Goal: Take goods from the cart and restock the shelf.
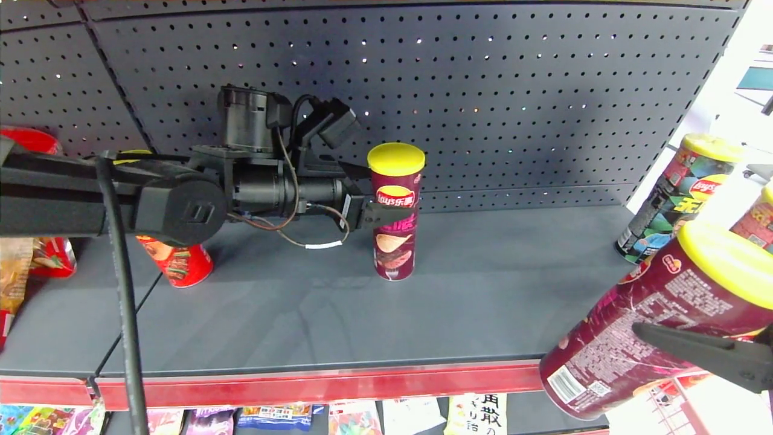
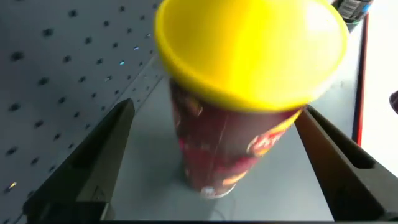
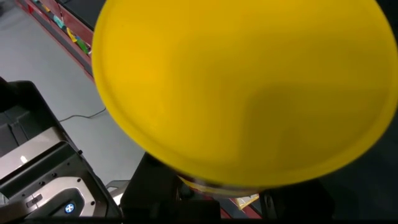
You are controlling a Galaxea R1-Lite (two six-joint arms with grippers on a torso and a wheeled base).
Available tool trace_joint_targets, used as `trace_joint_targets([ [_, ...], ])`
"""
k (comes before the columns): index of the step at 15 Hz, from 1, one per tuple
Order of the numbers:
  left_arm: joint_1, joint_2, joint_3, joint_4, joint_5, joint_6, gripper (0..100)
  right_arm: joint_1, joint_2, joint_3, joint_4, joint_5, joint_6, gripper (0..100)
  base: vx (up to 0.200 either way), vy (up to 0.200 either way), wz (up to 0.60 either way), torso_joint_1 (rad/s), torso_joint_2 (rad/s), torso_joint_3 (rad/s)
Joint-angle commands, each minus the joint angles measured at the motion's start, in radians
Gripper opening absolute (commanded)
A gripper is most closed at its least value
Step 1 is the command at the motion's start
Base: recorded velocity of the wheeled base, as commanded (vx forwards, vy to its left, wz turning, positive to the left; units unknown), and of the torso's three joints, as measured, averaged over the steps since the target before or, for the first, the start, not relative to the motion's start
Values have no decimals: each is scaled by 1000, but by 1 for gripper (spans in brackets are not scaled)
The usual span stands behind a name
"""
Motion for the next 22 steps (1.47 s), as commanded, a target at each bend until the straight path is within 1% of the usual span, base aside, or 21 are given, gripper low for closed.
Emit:
trace_joint_targets([
  [1,-7,33,-35,-1,-18,0,100,0,2,0,0,1,-1,0,0,0,0,0,0,0],
  [3,-8,61,-63,-1,-32,0,100,0,2,0,0,1,-1,0,0,0,0,0,0,0],
  [6,-14,96,-95,-4,-35,0,100,0,4,0,1,-1,-1,0,0,0,0,0,0,0],
  [10,-44,142,-139,-11,-37,-2,100,-1,5,0,3,-1,-1,0,0,0,0,0,0,0],
  [11,-47,148,-139,-17,-37,-2,0,-1,5,0,3,-1,-1,0,0,0,0,0,0,0],
  [12,-51,148,-139,-17,-35,-9,0,-1,7,0,3,-1,-1,0,0,0,0,0,0,0],
  [15,-51,138,-119,-17,-35,-8,0,-1,7,0,4,-1,1,0,0,0,0,0,0,0],
  [16,-51,116,-98,-17,-34,-11,0,-1,7,0,4,-1,4,0,0,0,0,0,0,0],
  [19,-57,-2,48,-17,-35,-12,0,-1,7,-2,4,-1,5,0,0,0,0,0,0,0],
  [20,-67,-71,134,-18,-34,-20,0,-1,10,-5,4,-1,5,0,0,0,0,0,0,0],
  [21,-74,-111,184,-18,-34,-32,0,-1,14,-5,1,-1,5,0,0,0,0,0,0,0],
  [22,-83,-135,214,-18,-32,-45,0,0,14,-6,1,-1,5,0,0,0,0,0,0,0],
])
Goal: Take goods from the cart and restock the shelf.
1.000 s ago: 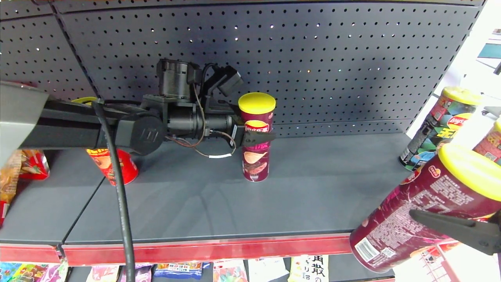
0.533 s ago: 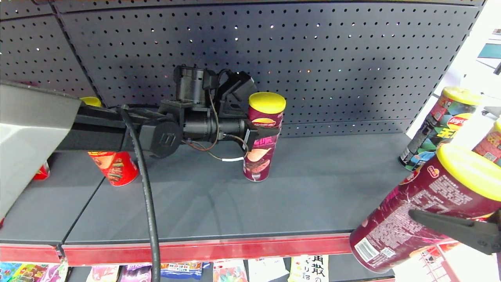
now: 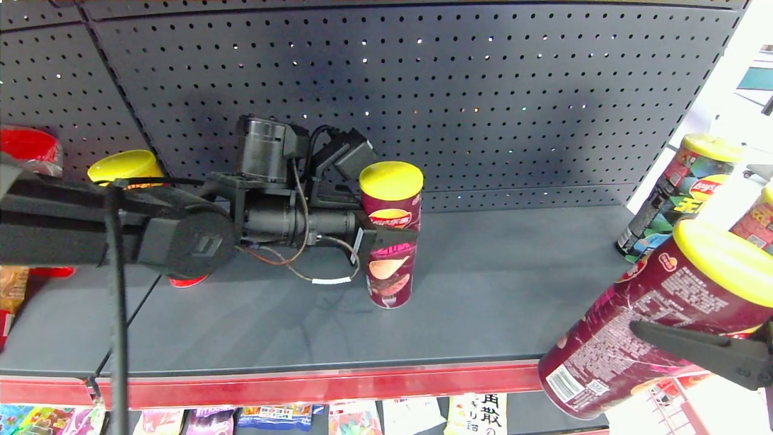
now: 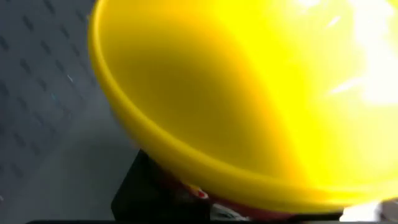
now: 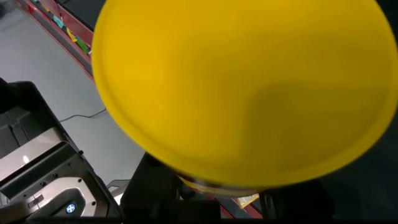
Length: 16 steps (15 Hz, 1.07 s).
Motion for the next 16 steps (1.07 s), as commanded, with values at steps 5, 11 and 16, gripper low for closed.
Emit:
trace_joint_targets([
  [5,-53,-173,270,-132,25,-42,0,5,6,-12,2,2,-1,0,0,0,0,0,0,0],
  [11,-80,-167,280,-144,43,-42,0,5,15,-24,2,4,-1,0,0,0,0,0,0,0],
  [16,-84,-171,309,-147,48,-42,0,6,47,-54,0,5,-2,0,0,0,0,0,0,0],
])
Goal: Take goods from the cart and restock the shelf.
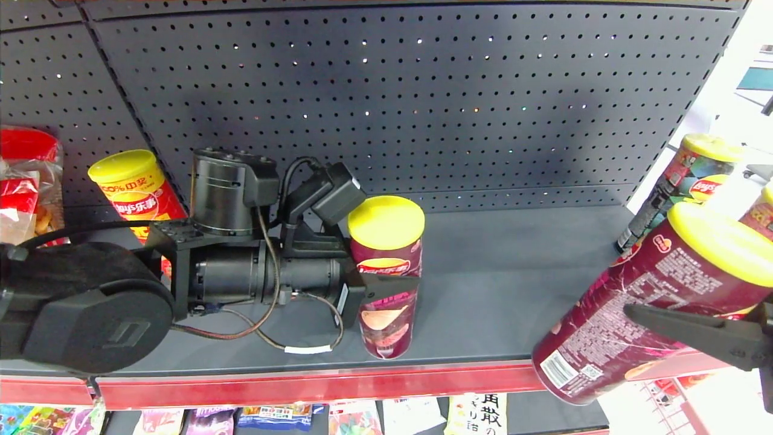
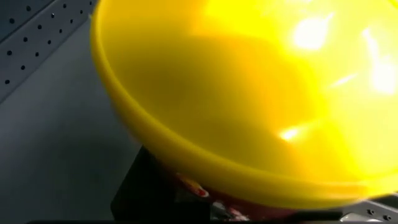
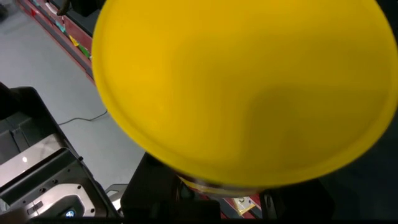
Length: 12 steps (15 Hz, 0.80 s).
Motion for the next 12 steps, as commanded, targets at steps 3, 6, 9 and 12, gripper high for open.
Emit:
trace_joint_targets([
  [3,0,-2,53,-46,22,-1,0,1,39,-19,-2,1,-1,0,0,0,0,0,0,0],
  [6,-2,-10,80,-77,37,-37,100,4,121,-82,-3,6,-4,0,0,0,0,0,0,0],
  [9,-2,-43,103,-77,62,-47,100,41,238,-174,-3,6,-6,0,0,0,0,0,0,0],
  [12,0,-100,166,-77,67,-47,100,90,373,-277,-6,3,-9,0,0,0,0,0,0,0],
])
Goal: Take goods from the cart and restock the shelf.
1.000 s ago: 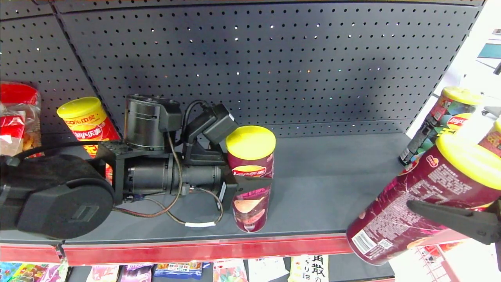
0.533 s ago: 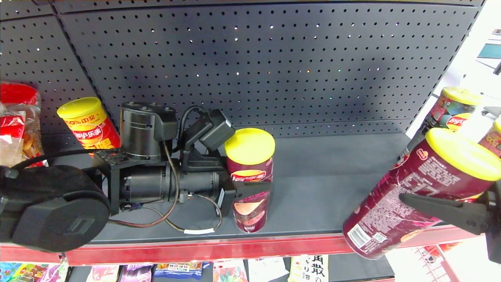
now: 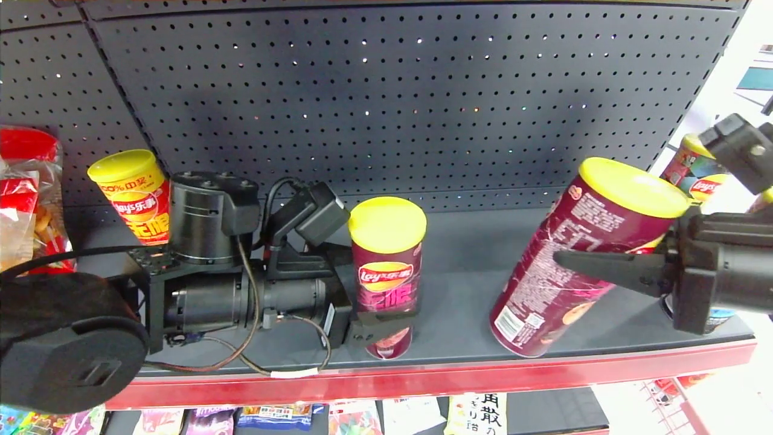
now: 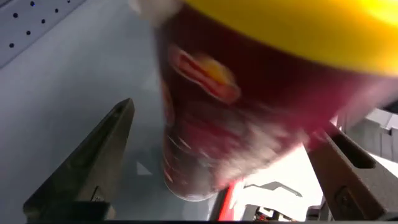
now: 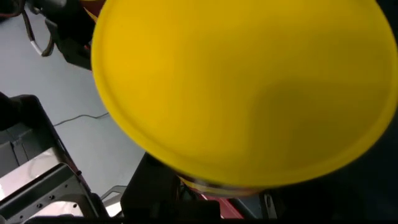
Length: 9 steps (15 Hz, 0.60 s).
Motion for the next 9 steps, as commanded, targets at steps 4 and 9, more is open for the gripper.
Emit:
trace_joint_targets([
  [4,24,-119,111,-2,22,3,100,57,344,-272,-3,0,-45,0,0,0,0,0,0,0],
  [9,24,-211,206,3,36,1,100,102,501,-431,-1,-4,-74,0,0,0,0,0,0,0],
])
